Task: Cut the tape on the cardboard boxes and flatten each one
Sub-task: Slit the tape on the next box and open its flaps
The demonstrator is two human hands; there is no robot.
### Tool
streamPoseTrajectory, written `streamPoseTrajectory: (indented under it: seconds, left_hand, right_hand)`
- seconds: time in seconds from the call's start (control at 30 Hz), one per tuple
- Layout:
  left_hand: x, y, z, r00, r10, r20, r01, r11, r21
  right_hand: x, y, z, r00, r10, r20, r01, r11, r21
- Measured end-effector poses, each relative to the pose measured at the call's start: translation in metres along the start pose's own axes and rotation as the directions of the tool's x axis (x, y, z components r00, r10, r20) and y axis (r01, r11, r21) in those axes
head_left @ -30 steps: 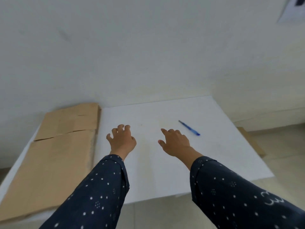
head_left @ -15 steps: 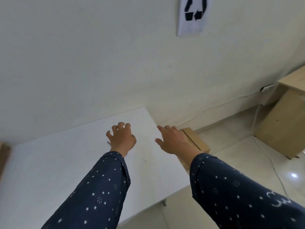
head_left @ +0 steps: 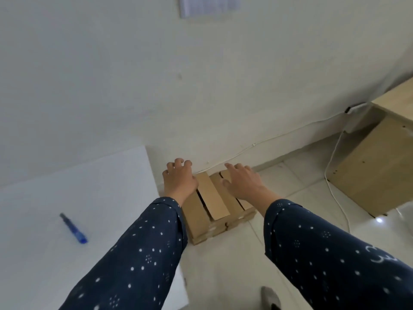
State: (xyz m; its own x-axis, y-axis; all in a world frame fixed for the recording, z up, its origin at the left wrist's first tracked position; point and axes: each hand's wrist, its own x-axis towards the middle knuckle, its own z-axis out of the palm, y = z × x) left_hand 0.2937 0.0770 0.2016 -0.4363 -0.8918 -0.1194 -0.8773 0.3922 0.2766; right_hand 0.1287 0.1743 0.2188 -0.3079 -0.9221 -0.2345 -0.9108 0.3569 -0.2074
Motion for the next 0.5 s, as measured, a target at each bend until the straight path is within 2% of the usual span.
streamPoseTrajectory:
  seconds: [0.2, 0.33, 0.5]
  left_hand:
    - [0.047, 0.027, 0.092, 0.973, -0.227, 0.030, 0.229, 0.968, -0.099]
    - [0.068, 0.013, 0.177, 0.933, -0.349, 0.086, 0.358, 0.927, -0.113]
    - [0.101, -0.041, 0.318, 0.877, -0.452, 0.164, 0.474, 0.869, -0.142]
  right_hand:
    - [0.093, 0.073, 0.044, 0.986, -0.109, 0.129, 0.112, 0.994, -0.012]
    - [0.147, 0.100, 0.109, 0.968, -0.153, 0.197, 0.151, 0.988, 0.030]
    - [0.214, 0.132, 0.242, 0.945, -0.143, 0.294, 0.113, 0.987, 0.116]
